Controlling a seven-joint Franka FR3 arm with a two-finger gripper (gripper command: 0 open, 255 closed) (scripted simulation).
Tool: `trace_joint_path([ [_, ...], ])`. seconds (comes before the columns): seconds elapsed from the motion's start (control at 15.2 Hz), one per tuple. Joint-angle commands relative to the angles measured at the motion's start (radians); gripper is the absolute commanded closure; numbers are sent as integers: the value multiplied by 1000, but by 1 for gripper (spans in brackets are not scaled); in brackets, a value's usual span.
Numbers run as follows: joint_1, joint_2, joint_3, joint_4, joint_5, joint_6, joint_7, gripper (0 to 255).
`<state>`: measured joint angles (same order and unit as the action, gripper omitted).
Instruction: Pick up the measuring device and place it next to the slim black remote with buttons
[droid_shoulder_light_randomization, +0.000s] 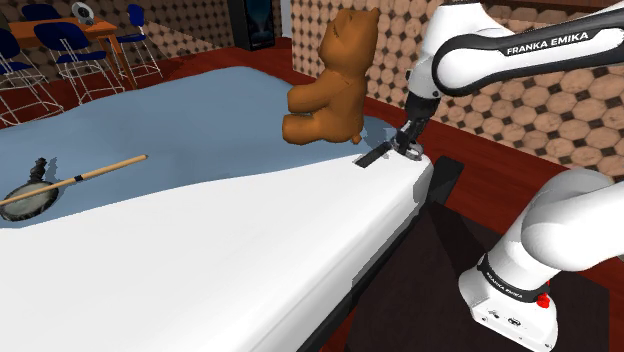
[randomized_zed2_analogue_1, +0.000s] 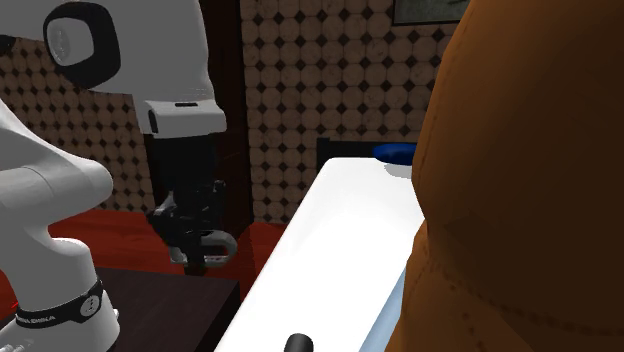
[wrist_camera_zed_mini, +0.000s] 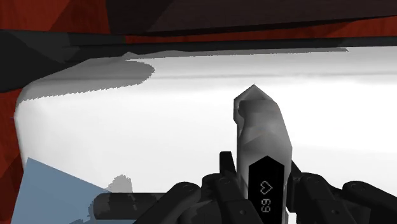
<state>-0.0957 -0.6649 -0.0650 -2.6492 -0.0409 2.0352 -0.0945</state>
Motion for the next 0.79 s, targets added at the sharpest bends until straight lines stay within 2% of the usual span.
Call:
trace_joint_path([
  [0.0,-27,-15,-42,-13,-27,-2,-51,255],
  [0.46,-125,-25,-194,-2,-122,-14,-230,255],
  [0.73,-127,-6,-203,-45,-129,47,-230,255],
])
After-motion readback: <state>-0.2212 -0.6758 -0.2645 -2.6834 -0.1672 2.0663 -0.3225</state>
